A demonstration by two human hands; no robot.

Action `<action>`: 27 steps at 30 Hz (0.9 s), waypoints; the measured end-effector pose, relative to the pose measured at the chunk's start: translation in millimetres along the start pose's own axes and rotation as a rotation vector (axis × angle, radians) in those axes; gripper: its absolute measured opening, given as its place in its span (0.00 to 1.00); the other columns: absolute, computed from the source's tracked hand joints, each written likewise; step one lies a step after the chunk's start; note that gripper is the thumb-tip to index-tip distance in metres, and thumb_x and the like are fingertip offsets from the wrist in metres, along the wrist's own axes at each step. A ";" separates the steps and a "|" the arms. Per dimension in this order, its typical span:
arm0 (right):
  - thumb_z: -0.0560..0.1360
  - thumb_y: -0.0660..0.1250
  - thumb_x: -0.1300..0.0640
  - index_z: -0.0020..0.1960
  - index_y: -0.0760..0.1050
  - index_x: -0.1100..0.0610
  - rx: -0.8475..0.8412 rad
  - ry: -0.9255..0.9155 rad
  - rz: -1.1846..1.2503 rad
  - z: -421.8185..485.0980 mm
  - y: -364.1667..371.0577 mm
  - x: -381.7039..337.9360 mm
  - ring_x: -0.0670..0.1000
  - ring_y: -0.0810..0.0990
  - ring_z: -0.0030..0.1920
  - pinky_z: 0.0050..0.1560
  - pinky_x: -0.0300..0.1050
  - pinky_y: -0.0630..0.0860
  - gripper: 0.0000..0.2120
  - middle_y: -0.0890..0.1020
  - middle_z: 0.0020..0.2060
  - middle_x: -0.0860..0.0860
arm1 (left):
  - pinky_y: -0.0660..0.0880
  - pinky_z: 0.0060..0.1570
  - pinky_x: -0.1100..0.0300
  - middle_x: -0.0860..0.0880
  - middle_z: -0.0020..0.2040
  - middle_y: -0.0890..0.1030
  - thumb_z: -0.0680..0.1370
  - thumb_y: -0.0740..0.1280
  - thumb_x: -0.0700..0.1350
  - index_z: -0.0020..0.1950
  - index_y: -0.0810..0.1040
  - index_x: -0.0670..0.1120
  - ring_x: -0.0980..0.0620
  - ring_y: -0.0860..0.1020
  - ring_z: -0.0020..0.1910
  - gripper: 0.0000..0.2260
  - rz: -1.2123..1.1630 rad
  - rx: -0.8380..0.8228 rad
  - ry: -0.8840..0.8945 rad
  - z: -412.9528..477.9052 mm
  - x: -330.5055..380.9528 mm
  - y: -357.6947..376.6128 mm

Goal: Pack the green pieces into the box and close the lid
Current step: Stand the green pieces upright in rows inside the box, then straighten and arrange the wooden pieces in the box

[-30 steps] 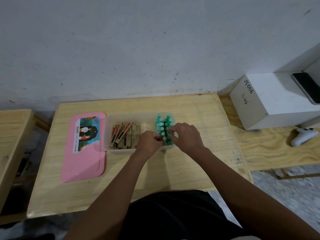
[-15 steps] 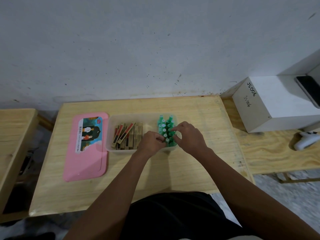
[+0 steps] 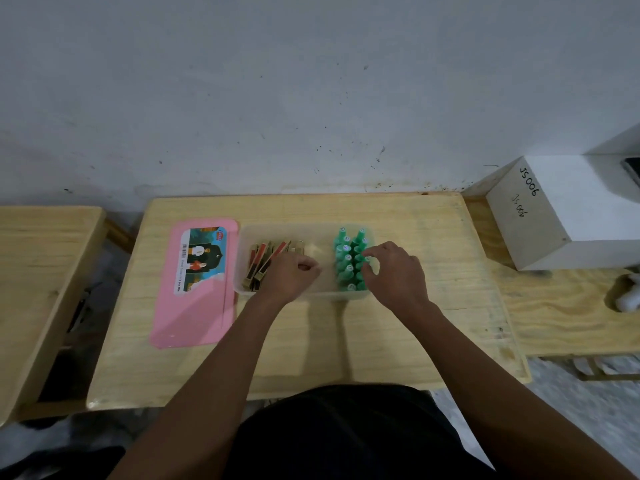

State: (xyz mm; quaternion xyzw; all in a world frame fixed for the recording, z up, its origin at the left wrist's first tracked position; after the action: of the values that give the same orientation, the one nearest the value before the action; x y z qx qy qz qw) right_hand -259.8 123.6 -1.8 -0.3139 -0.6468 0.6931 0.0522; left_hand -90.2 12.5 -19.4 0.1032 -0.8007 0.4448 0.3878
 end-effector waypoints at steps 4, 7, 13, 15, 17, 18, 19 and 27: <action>0.76 0.63 0.52 0.59 0.79 0.50 0.005 -0.086 0.024 3.2 4.2 -28.4 0.50 0.77 0.55 0.56 0.49 0.69 0.13 0.80 0.55 0.49 | 0.72 0.48 0.62 0.43 0.52 0.83 0.77 0.68 0.47 0.57 0.82 0.42 0.49 0.79 0.49 0.12 0.011 0.417 -0.018 -10.3 -21.5 -44.5; 0.76 0.64 0.51 0.59 0.79 0.49 -0.065 -0.174 0.109 6.0 16.6 -57.8 0.49 0.78 0.52 0.53 0.47 0.74 0.12 0.80 0.54 0.48 | 0.72 0.55 0.55 0.42 0.60 0.78 0.77 0.67 0.48 0.63 0.79 0.43 0.44 0.75 0.60 0.16 0.034 0.550 -0.129 -15.9 -53.4 -62.5; 0.77 0.62 0.51 0.61 0.77 0.47 -0.472 -0.245 0.176 24.2 59.0 -123.1 0.50 0.79 0.51 0.52 0.49 0.77 0.14 0.81 0.54 0.48 | 0.73 0.35 0.65 0.43 0.42 0.84 0.80 0.64 0.42 0.51 0.83 0.36 0.59 0.75 0.33 0.11 -0.082 0.352 -0.223 -18.0 -89.6 -69.3; 0.78 0.62 0.48 0.65 0.75 0.46 -0.510 -0.236 0.108 33.2 71.1 -140.0 0.51 0.78 0.56 0.51 0.46 0.75 0.16 0.81 0.56 0.47 | 0.70 0.30 0.68 0.47 0.32 0.79 0.80 0.64 0.42 0.44 0.83 0.35 0.60 0.71 0.27 0.13 -0.098 0.350 -0.203 -18.7 -90.4 -71.3; 0.78 0.62 0.46 0.64 0.75 0.46 -0.447 -0.225 0.014 43.8 80.6 -151.9 0.53 0.77 0.56 0.50 0.47 0.74 0.16 0.80 0.55 0.50 | 0.63 0.25 0.74 0.51 0.25 0.73 0.80 0.64 0.42 0.40 0.82 0.33 0.61 0.69 0.25 0.15 -0.115 0.337 -0.204 -18.6 -92.0 -73.4; 0.77 0.62 0.45 0.64 0.75 0.47 -0.391 -0.230 -0.065 49.2 84.6 -156.1 0.54 0.76 0.57 0.50 0.49 0.74 0.16 0.78 0.55 0.52 | 0.63 0.24 0.74 0.52 0.25 0.72 0.80 0.64 0.43 0.40 0.82 0.32 0.61 0.68 0.25 0.16 -0.124 0.321 -0.205 -17.8 -93.0 -74.6; 0.77 0.61 0.45 0.64 0.75 0.49 -0.347 -0.238 -0.148 54.0 89.6 -158.8 0.55 0.73 0.58 0.52 0.51 0.73 0.17 0.76 0.56 0.53 | 0.63 0.24 0.75 0.52 0.26 0.74 0.80 0.65 0.44 0.43 0.83 0.34 0.61 0.69 0.25 0.15 -0.134 0.299 -0.208 -16.9 -93.9 -75.7; 0.76 0.63 0.46 0.66 0.73 0.48 -0.331 -0.328 -0.182 63.5 110.4 -164.6 0.55 0.67 0.63 0.61 0.52 0.68 0.19 0.73 0.61 0.51 | 0.68 0.26 0.77 0.47 0.34 0.81 0.79 0.65 0.43 0.53 0.83 0.36 0.62 0.71 0.28 0.12 -0.241 0.244 -0.220 -14.9 -102.0 -77.8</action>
State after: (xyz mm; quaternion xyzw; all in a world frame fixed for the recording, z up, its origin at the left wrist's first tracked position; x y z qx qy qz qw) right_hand -123.6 -27.5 -46.0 -0.1419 -0.7770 0.6117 -0.0437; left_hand 26.5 -39.4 -38.5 0.2926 -0.7603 0.4747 0.3331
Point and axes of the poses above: each hand's wrist, its own z-axis towards the middle knuckle, its own y-axis out of the palm, x = y × z, the point moved 4 cm from there along z, towards the middle knuckle
